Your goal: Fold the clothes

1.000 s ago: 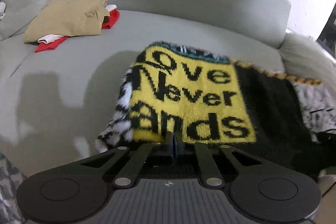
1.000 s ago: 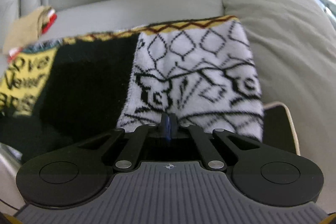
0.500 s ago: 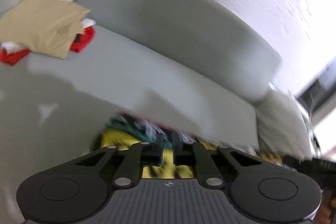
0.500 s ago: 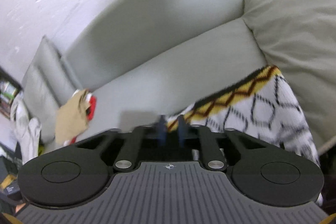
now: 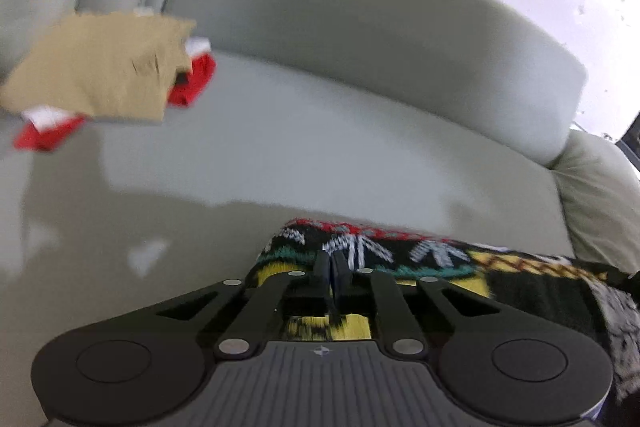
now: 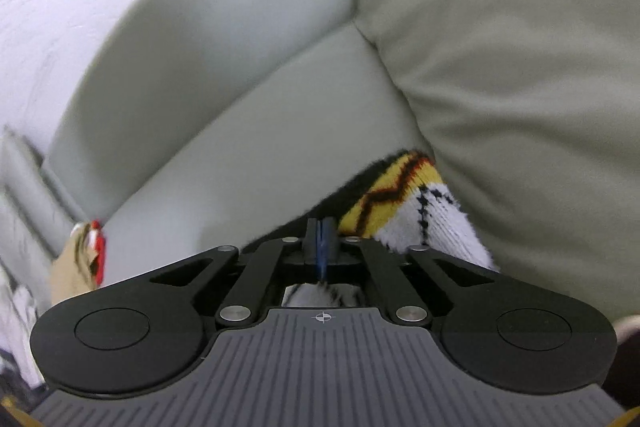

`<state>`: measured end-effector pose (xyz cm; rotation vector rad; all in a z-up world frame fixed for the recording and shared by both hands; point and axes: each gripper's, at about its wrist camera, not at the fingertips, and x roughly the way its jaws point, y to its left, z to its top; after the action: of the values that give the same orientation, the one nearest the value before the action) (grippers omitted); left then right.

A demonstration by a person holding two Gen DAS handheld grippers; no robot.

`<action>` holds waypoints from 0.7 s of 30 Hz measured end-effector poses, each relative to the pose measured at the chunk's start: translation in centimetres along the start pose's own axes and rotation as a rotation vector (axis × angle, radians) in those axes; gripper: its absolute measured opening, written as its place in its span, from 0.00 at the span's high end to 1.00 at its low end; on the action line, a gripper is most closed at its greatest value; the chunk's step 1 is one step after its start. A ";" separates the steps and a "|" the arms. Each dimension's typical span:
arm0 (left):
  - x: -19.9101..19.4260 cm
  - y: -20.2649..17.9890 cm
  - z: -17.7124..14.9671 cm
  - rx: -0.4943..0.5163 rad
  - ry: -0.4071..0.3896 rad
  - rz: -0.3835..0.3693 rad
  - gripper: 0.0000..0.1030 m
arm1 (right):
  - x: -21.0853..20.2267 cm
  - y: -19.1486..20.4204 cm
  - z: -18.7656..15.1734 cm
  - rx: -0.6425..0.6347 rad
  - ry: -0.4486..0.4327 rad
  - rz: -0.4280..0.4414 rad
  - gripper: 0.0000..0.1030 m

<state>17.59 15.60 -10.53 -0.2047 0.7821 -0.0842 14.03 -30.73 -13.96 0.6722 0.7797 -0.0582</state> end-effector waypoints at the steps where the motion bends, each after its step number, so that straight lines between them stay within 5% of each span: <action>1: -1.6 -0.2 -0.4 0.010 -0.017 -0.011 0.87 | -1.7 0.2 -0.1 -0.011 -0.008 0.029 0.89; 9: -8.7 -2.9 -7.3 0.037 0.066 -0.148 0.87 | -11.3 0.4 -4.2 -0.053 0.025 0.031 0.82; 12: -7.7 -5.0 -9.2 0.082 0.107 -0.181 0.87 | -11.0 1.3 -6.8 -0.117 0.070 0.016 0.82; 14: -6.7 -6.5 -10.2 0.168 0.076 -0.132 0.85 | -9.9 2.2 -8.3 -0.186 0.076 -0.009 0.82; 16: -4.8 -6.6 -10.8 0.186 0.131 -0.066 0.87 | -7.8 2.6 -9.4 -0.329 0.094 -0.121 0.89; 18: -4.0 -5.7 -11.1 0.140 0.160 -0.077 0.86 | -6.1 2.3 -10.8 -0.461 0.138 -0.205 0.97; 21: -4.7 -5.2 -10.6 0.124 0.180 -0.081 0.87 | -7.8 2.4 -9.9 -0.381 0.152 -0.203 0.97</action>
<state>6.79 9.58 -13.52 -0.1116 0.9446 -0.2299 2.90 -24.59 -12.53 0.2364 0.9729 -0.0422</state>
